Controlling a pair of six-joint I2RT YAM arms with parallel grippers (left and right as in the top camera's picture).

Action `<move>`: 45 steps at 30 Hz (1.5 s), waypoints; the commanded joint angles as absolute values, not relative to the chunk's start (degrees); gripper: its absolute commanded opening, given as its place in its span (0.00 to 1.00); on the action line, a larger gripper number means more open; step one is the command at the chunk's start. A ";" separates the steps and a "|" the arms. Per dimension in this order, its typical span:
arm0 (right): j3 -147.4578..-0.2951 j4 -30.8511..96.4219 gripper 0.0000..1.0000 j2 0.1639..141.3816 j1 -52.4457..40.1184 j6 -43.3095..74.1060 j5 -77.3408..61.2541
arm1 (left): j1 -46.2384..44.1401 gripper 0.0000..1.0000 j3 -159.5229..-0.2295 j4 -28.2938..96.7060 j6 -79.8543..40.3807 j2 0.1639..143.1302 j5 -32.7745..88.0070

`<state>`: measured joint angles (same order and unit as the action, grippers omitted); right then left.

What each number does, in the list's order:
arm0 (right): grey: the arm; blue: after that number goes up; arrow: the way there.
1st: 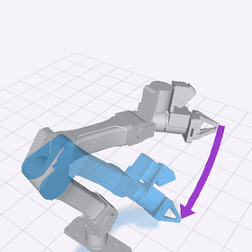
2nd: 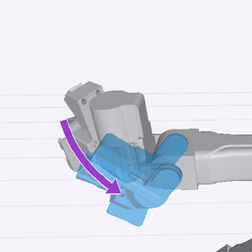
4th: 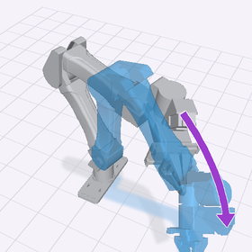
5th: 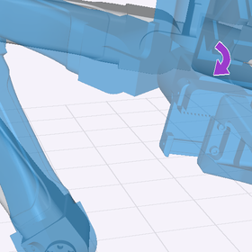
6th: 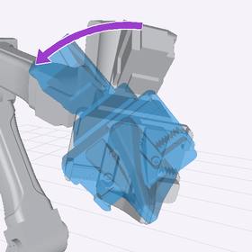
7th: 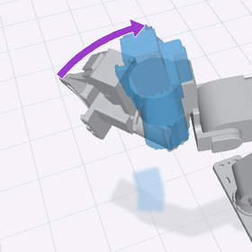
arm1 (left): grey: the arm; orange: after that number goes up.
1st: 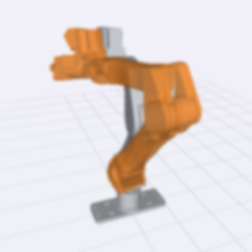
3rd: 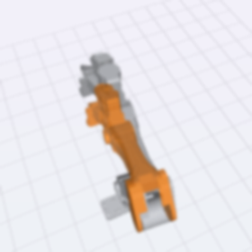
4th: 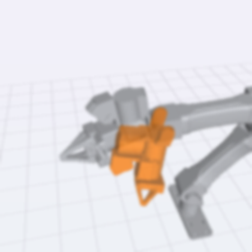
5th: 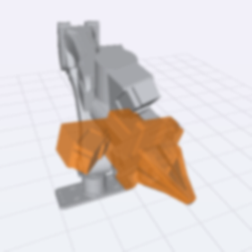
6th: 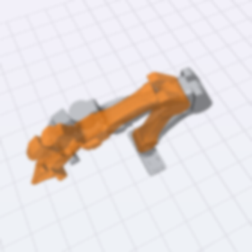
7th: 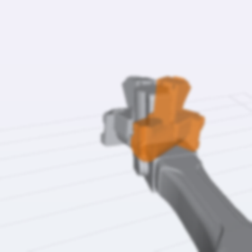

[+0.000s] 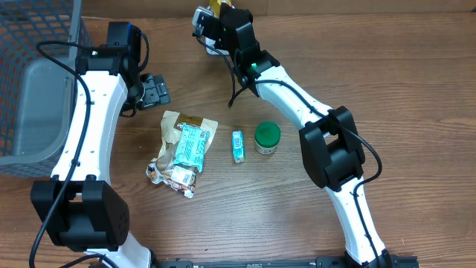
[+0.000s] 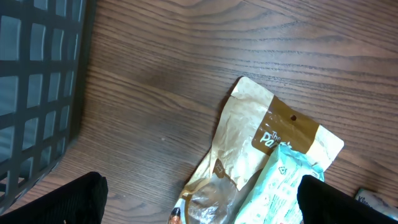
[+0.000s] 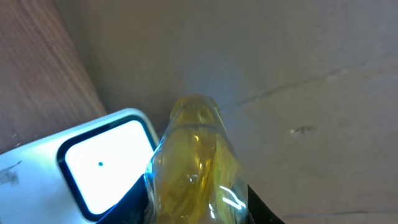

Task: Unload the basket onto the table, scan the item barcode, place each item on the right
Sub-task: 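Bring the yellow bottle back and stand it upright at the right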

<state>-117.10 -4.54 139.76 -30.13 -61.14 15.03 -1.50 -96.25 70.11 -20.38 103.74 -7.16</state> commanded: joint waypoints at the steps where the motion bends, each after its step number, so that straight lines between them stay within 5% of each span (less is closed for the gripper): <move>1: -118.08 -5.52 0.04 140.35 -30.13 -62.06 15.42 | -1.80 1.00 -97.19 70.06 -19.70 103.81 -7.90; 11: -118.10 -6.39 0.04 141.23 -29.80 -60.80 15.55 | -1.80 1.00 -97.19 70.06 -19.70 103.79 -7.90; 21: -118.10 -9.13 0.04 131.72 -29.87 -39.90 21.80 | -1.80 1.00 -97.19 70.06 -19.70 103.79 -7.90; 31: -118.10 22.72 0.04 114.65 -26.61 -17.12 18.59 | -1.80 1.00 -97.19 70.06 -19.70 103.79 -7.90; 45: -114.98 74.46 0.04 111.02 -7.42 15.16 12.45 | -1.80 1.00 -97.19 70.06 -19.70 103.79 -7.90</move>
<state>-116.42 72.47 111.70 -10.59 6.61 15.38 -1.50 -96.27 70.11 -20.38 103.74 -7.18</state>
